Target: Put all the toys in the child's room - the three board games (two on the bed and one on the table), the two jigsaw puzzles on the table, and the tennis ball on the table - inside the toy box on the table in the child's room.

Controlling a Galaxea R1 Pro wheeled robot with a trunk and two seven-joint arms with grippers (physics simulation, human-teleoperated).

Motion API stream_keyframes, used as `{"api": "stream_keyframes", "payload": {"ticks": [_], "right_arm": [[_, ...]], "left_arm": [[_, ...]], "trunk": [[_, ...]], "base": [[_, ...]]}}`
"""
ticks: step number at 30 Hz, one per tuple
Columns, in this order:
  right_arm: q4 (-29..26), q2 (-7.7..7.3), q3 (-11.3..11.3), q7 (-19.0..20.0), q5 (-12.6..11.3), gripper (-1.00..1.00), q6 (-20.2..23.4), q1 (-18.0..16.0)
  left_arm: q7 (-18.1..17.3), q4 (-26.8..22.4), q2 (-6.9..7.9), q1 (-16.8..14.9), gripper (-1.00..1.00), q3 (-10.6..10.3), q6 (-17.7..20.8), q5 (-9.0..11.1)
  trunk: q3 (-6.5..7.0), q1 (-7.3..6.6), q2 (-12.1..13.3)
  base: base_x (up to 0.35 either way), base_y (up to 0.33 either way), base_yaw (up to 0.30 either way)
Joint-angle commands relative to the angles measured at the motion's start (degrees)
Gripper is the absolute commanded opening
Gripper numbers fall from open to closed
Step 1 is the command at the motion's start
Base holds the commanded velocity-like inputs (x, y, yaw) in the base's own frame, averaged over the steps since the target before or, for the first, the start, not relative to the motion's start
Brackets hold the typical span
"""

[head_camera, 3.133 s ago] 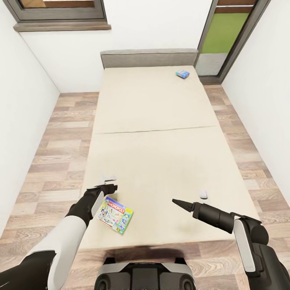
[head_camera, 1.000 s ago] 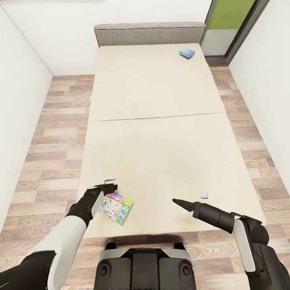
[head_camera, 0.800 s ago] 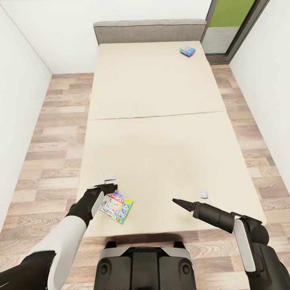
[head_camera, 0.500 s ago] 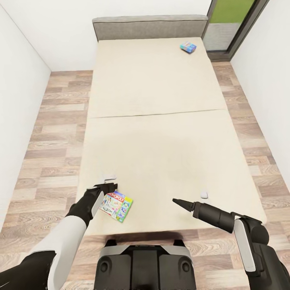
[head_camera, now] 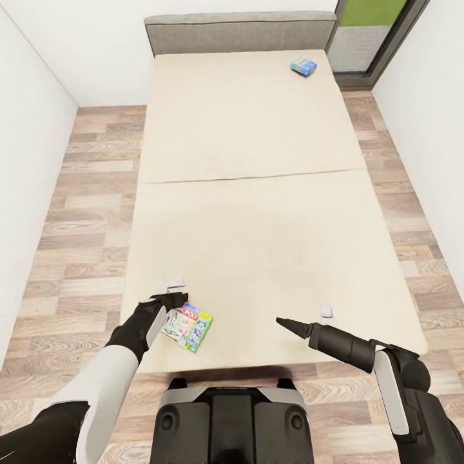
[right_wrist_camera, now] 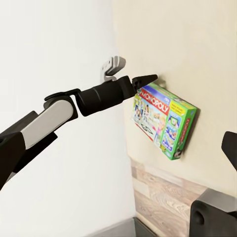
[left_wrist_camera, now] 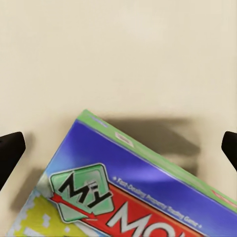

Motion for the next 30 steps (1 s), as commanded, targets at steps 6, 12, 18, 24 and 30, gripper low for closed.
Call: {"api": "stream_keyframes", "payload": {"ticks": [6,12,18,24,30], "right_arm": [[0.03,-0.68,-0.04,0.18,0.01,1.00,0.20,-0.02],[0.04,-1.97,-0.04,0.14,-0.21,1.00,-0.29,-0.02],[0.09,-2.43,0.02,0.12,-0.29,1.00,-0.76,-0.02],[0.12,-2.51,-0.01,0.07,-0.25,1.00,-0.84,-0.02],[0.13,-2.55,-0.01,0.10,-0.27,1.00,-0.86,-0.02]], "left_arm": [[-0.21,-0.11,-0.02,0.02,1.00,0.32,0.28,0.06],[-0.25,-0.11,0.00,0.03,1.00,0.30,0.24,0.07],[-0.31,-0.11,0.00,0.03,1.00,0.42,0.23,0.08],[-0.32,-0.11,0.02,0.06,1.00,0.38,0.23,0.08],[-0.39,-0.11,0.02,0.07,1.00,0.42,0.26,0.08]], "trunk": [[-0.61,0.02,-0.07],[-1.18,0.02,-0.07],[-1.58,0.02,-0.07],[-1.67,0.02,-0.07],[-1.69,0.02,-0.07]], "base": [[0.000,0.000,0.000],[0.000,0.000,0.000],[0.000,0.000,0.000],[0.000,0.000,0.000],[-0.009,0.000,0.000]]}}
